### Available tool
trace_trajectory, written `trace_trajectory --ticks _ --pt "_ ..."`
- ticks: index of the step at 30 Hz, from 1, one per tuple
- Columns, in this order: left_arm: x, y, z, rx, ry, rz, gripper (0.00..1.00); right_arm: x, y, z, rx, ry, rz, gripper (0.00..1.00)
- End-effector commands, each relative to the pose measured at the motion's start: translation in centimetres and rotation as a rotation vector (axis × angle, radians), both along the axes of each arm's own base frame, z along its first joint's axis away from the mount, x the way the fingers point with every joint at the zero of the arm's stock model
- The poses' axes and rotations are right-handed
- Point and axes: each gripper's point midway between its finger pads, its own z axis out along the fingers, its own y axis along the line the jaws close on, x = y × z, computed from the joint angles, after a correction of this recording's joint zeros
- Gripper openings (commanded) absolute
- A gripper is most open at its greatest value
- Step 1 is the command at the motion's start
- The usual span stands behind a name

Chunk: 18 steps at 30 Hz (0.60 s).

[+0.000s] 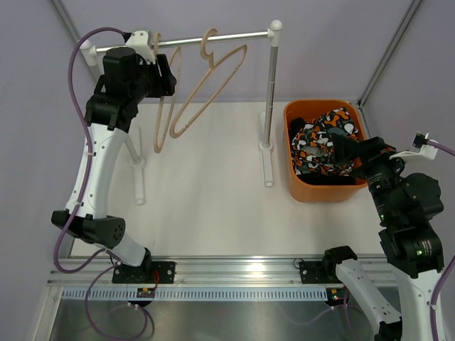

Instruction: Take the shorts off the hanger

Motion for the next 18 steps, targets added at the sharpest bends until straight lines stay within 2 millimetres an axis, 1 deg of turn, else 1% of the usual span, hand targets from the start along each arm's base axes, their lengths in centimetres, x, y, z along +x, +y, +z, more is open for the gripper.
trace_trajectory --ticks 1,4,5,6,8,9,12,13,15,16,18 --pt "-2.1 1.0 5.1 -0.025 -0.154 0.013 0.63 -0.2 0.1 0.0 -0.018 -0.001 0.01 0.99" --pt "-3.5 1.2 6.2 -0.029 -0.188 0.011 0.72 -0.2 0.1 -0.3 -0.025 0.009 0.011 0.99" --pt "-3.8 1.3 6.4 -0.03 -0.193 0.011 0.74 -0.2 0.1 -0.3 -0.026 0.01 0.009 0.99" --pt "-4.5 1.5 6.9 -0.032 -0.203 0.011 0.75 -0.3 0.0 -0.3 -0.029 0.01 0.008 0.99" --pt "-5.2 2.1 7.2 -0.031 -0.21 0.037 0.77 -0.2 0.0 -0.6 -0.038 0.016 0.006 0.99" --pt "-6.0 2.3 7.3 -0.035 -0.21 0.041 0.77 -0.2 0.0 -0.8 -0.043 0.022 0.005 0.99" --pt "-7.6 2.1 7.5 -0.065 -0.225 0.025 0.78 -0.1 0.0 -1.4 -0.058 0.033 0.01 0.99" --pt "-8.8 2.2 7.2 -0.072 -0.228 0.021 0.78 -0.1 0.1 -1.6 -0.062 0.037 0.014 0.99" --pt "-10.5 1.4 7.3 -0.086 -0.245 -0.027 0.79 -0.2 0.4 -2.0 -0.071 0.038 0.032 0.99" --pt "-11.9 1.4 6.9 -0.089 -0.249 -0.04 0.79 -0.3 0.5 -2.1 -0.078 0.039 0.04 0.99" --pt "-13.7 0.7 6.3 -0.1 -0.249 -0.08 0.79 -0.4 0.8 -2.6 -0.091 0.052 0.063 1.0"
